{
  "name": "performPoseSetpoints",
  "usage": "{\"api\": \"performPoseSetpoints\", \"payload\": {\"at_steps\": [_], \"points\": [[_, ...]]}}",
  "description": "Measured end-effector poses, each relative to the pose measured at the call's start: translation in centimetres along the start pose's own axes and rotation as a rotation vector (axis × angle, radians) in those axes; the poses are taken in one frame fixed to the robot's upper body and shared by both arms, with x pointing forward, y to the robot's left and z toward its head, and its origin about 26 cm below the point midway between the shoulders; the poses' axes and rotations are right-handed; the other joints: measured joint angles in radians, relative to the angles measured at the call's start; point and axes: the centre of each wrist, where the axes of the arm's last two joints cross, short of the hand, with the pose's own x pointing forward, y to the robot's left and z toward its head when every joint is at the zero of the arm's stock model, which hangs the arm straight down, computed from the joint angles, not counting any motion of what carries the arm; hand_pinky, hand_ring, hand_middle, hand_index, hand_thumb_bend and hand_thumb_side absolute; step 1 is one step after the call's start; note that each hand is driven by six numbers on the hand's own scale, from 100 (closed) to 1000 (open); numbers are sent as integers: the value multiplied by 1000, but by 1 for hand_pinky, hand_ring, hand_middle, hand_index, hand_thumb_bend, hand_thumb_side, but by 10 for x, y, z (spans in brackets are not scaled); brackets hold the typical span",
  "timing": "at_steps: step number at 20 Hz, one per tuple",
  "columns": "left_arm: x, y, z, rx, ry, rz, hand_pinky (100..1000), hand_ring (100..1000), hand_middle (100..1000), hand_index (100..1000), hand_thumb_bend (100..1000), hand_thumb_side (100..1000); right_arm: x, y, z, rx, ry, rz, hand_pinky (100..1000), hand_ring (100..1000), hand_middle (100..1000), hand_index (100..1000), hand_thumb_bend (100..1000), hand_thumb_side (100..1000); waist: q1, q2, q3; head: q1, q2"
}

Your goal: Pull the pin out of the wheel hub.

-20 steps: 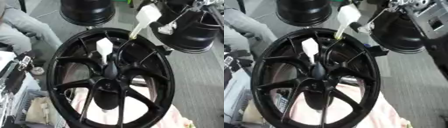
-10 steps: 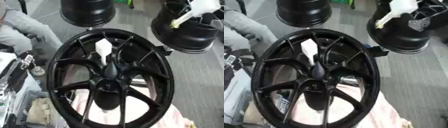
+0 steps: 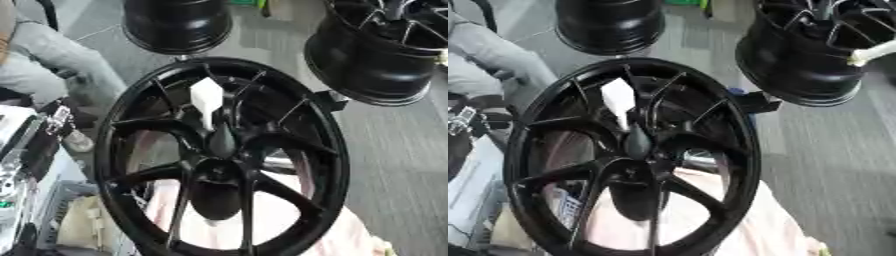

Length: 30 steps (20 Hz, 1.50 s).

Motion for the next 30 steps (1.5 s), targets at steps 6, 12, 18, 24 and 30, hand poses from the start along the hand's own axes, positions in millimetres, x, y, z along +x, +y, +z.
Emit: {"api": "performPoseSetpoints", "payload": {"at_steps": [6,12,18,24,30], "points": [[0,1,0,5,0,0,776,719,745,825,109,781,-52,26,46,-125,318,64,808,838,911,979,256,457,5,3,-1,-4,0],[0,1,1,11,-1,0,776,719,745,825,109,780,-55,39,56,-265,415,108,797,826,901,969,263,487,11,2,1,-12,0],[0,1,0,11,-1,1,776,719,744,825,108,779,-40,42,49,-319,381,110,788,814,886,963,249,493,13,-1,7,-16,0],[0,1,0,11,-1,2,776,719,744,824,109,779,-21,46,44,-350,302,77,773,772,831,942,131,406,15,-1,7,-15,0],[0,1,0,11,-2,2,776,719,744,824,109,779,6,66,43,-388,191,-78,754,734,782,899,100,412,18,2,8,-16,0]]}}
